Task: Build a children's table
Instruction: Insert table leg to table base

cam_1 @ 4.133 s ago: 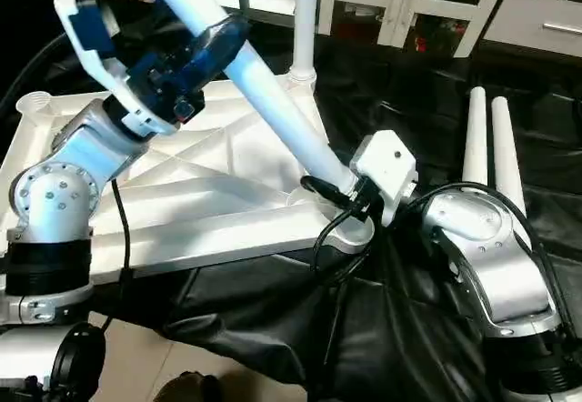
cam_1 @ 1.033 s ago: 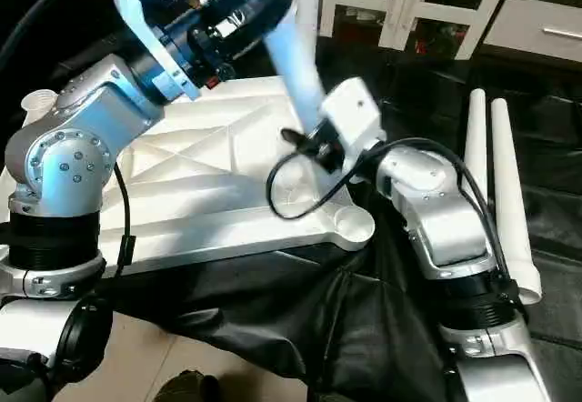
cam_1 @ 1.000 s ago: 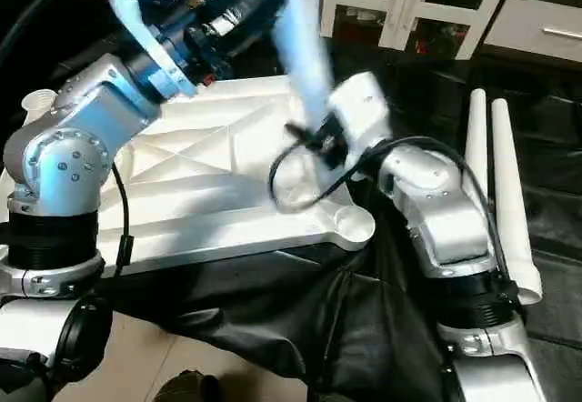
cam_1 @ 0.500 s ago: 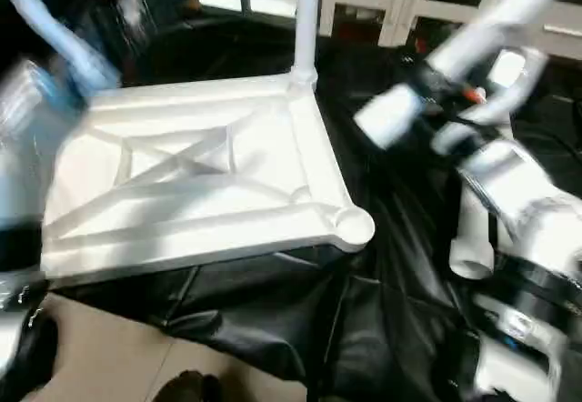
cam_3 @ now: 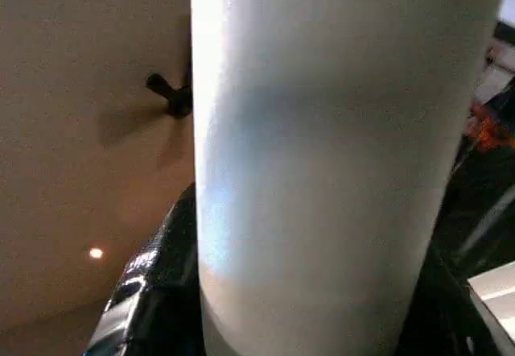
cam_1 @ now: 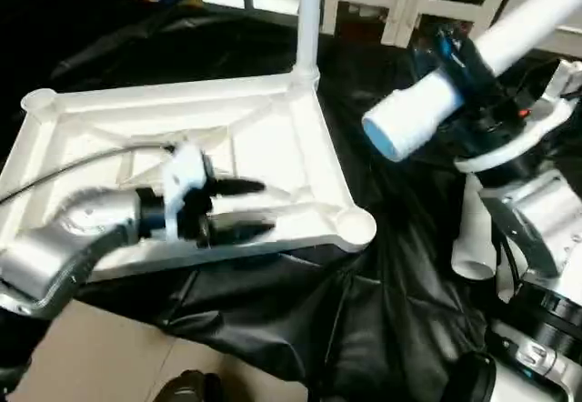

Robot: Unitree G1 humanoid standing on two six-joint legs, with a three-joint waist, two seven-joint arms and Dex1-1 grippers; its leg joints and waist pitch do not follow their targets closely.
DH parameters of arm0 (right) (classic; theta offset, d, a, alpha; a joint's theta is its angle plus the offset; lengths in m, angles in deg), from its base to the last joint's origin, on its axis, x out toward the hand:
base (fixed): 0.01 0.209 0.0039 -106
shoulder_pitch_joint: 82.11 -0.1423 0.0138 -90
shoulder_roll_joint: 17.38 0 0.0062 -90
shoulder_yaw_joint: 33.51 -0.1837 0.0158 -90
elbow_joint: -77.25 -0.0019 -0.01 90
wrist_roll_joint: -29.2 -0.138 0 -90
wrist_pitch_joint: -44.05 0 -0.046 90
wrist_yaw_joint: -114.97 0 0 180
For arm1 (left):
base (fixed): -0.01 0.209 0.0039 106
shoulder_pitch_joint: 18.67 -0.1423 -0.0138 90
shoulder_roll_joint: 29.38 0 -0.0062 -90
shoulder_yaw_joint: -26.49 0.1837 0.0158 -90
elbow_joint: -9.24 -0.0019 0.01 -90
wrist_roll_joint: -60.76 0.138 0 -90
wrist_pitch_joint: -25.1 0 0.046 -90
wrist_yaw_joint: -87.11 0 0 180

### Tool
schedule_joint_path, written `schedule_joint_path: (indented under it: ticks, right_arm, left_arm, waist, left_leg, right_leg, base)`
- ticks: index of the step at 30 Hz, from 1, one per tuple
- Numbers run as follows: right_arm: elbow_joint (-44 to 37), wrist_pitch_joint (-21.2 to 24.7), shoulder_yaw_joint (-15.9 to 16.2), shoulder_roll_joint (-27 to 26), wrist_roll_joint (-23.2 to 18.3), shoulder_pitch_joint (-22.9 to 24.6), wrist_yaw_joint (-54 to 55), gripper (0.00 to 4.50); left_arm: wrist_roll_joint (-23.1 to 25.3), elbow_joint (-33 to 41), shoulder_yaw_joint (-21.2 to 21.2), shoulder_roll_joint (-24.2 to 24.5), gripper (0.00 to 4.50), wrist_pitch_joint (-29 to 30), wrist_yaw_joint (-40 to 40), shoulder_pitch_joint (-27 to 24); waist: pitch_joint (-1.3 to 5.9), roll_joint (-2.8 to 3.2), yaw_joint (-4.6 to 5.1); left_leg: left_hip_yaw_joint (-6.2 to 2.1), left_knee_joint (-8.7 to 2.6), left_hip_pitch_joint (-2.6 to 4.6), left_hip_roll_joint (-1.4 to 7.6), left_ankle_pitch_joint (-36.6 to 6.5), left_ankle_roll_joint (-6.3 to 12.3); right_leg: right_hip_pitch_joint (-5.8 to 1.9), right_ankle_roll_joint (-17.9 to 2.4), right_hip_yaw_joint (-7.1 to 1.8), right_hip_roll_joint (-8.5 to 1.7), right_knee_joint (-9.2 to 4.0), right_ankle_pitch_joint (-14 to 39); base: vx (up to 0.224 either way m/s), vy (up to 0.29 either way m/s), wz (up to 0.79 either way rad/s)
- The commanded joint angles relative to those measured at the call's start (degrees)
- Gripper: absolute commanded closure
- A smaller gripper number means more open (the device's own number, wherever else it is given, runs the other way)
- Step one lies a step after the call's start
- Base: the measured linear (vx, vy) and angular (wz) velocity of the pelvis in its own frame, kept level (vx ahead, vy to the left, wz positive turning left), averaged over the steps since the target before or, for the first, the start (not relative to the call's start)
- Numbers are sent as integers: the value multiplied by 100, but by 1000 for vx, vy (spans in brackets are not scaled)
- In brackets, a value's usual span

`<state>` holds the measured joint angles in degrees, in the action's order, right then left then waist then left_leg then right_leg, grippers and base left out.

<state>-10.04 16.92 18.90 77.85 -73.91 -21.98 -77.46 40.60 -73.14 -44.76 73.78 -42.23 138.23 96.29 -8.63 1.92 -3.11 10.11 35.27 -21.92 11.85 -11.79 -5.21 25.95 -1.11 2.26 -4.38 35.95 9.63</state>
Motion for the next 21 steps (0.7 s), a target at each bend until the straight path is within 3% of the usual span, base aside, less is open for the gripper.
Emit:
schedule_joint_path:
  ticks: [1,3,5,10,12,14,16,17,18,21]
  right_arm:
    - [-121,-69,28,101,-450,38,213,263]
    - [-185,-204,179,212,-813,164,368,263]
    - [-202,-244,244,260,-926,206,418,263]
    - [-220,-374,224,220,-736,155,780,263]
    - [-210,-651,258,133,7,11,1089,263]
    - [-388,-910,561,266,932,8,1085,263]
    - [-587,-1040,841,427,1389,82,974,263]
    - [-779,-1122,1039,557,1727,149,870,263]
    - [-1220,-1270,1467,798,2423,281,625,263]
    - [-1703,-1586,1994,992,3232,397,485,263]
  left_arm:
    - [247,-8,67,53,70,-157,81,-28]
    - [389,-6,193,163,50,-256,107,-64]
    - [500,-12,294,226,45,-341,65,-92]
    - [792,-116,372,203,5,-573,-64,-141]
    - [947,-158,392,171,4,-703,-88,-196]
    - [1094,-191,383,127,4,-918,-136,-282]
    - [1129,-190,377,117,4,-1022,-173,-342]
    - [1116,-165,369,111,4,-1045,-194,-385]
    - [1041,-66,337,93,32,-1043,-213,-485]
    - [891,106,292,94,40,-880,-170,-619]
  waist:
    - [405,-46,8]
    - [420,-60,4]
    - [434,-66,7]
    - [455,-55,0]
    - [453,-46,4]
    - [446,-61,11]
    - [430,-47,14]
    - [416,-48,10]
    - [413,-42,4]
    - [402,-36,-5]
  left_leg:
    - [37,-447,69,-15,-285,124]
    - [45,-451,53,-37,-139,169]
    - [42,-455,33,-46,11,217]
    - [46,-449,21,-45,370,329]
    - [50,-447,25,-43,414,351]
    - [50,-448,9,-54,419,275]
    - [66,-460,42,-50,236,156]
    - [58,-470,25,-38,168,139]
    - [59,-473,34,-38,108,125]
    - [58,-481,39,-29,59,117]
  right_leg:
    - [-414,-1001,-195,-183,-446,966]
    - [-431,-994,-190,-175,-433,714]
    - [-449,-1011,-186,-163,-411,507]
    - [-459,-1164,-179,-149,-365,-126]
    - [-454,-1235,-175,-137,-352,-298]
    - [-456,-1207,-159,-138,-362,-201]
    - [-460,-1163,-180,-147,-391,19]
    - [-466,-1140,-180,-152,-391,68]
    - [-470,-1109,-187,-153,-396,109]
    - [-457,-1025,-196,-157,-402,164]
  base:
    - [0,0,0]
    - [0,0,0]
    - [0,0,0]
    - [0,0,0]
    - [0,0,0]
    - [0,0,0]
    - [0,0,0]
    - [0,0,0]
    - [0,0,0]
    - [0,0,0]
